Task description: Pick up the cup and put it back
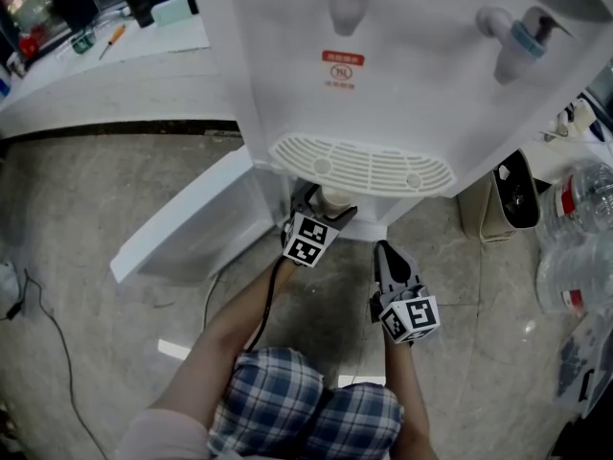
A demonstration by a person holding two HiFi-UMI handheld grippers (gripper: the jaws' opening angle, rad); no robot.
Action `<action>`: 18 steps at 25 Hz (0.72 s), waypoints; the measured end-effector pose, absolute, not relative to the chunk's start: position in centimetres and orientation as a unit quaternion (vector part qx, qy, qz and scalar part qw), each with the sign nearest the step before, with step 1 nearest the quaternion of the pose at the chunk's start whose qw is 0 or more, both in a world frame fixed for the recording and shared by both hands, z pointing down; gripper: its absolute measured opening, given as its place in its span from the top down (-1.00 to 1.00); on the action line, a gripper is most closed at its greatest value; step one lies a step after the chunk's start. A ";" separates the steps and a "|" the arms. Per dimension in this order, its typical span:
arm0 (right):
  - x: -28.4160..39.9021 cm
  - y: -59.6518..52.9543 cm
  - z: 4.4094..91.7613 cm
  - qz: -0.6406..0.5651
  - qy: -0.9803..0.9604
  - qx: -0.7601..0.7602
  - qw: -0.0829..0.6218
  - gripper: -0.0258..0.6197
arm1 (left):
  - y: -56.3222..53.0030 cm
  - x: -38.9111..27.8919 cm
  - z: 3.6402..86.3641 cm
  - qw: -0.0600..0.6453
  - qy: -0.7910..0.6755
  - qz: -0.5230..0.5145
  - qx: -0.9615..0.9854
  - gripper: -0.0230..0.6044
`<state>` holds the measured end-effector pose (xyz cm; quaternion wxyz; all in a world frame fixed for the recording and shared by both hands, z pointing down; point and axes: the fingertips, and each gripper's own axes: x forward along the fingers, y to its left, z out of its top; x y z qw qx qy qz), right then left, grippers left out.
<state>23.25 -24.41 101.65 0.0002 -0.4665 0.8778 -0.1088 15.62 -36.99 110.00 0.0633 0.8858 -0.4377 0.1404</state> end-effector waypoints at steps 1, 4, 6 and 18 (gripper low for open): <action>23.2 -24.4 101.6 -0.108 0.878 -0.466 0.001 0.87 | -36.8 15.6 109.8 0.060 -0.437 0.139 0.887 -0.43; 23.1 -24.5 101.5 -0.106 0.879 -0.466 0.002 0.87 | -36.1 15.1 108.9 0.056 -0.437 0.129 0.888 -0.43; 23.1 -24.4 101.4 -0.103 0.878 -0.466 0.004 0.87 | -35.3 14.6 107.8 0.052 -0.437 0.117 0.890 -0.43; 24.7 -21.9 95.1 -0.129 0.852 -0.508 0.005 0.87 | -26.4 14.6 96.8 0.088 -0.377 0.072 0.919 -0.11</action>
